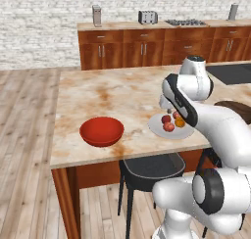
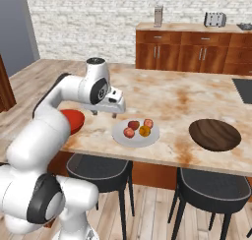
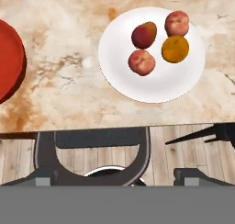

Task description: Take the fruits from the plate on the dining counter and place two fruits in each bowl.

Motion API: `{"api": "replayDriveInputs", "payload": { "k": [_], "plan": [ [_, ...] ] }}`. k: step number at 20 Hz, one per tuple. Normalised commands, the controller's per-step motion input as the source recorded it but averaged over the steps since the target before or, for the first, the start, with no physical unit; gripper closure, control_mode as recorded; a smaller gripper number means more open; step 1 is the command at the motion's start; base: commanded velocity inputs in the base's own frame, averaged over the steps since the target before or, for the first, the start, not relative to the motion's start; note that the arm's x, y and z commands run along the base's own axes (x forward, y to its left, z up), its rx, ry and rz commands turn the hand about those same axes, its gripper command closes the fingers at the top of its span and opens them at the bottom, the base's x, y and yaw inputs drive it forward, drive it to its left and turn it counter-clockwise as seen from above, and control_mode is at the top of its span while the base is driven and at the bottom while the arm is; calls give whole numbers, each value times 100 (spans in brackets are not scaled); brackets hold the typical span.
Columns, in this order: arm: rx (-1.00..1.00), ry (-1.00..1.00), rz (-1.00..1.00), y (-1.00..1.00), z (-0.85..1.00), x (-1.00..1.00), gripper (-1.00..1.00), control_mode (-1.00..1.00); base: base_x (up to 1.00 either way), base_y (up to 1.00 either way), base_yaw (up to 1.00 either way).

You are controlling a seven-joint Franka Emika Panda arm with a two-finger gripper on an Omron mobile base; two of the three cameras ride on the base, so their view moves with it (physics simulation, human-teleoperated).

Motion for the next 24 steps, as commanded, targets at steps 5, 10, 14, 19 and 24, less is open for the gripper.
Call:
{"api": "replayDriveInputs", "payload": {
  "k": [5, 10, 14, 19, 24],
  "plan": [
    [0, 4, -10, -49, -62, 32, -100, -100, 0, 0, 0],
    [-3, 2, -12, -15, -56, 18, -100, -100, 0, 0, 0],
    [-4, 1, -17, 0, -48, 21, -100, -100, 0, 0, 0],
    [0, 0, -24, 0, -38, 27, -100, -100, 0, 0, 0],
    [-1, 0, -18, 0, -32, 28, -100, -100, 0, 0, 0]
  ]
}}
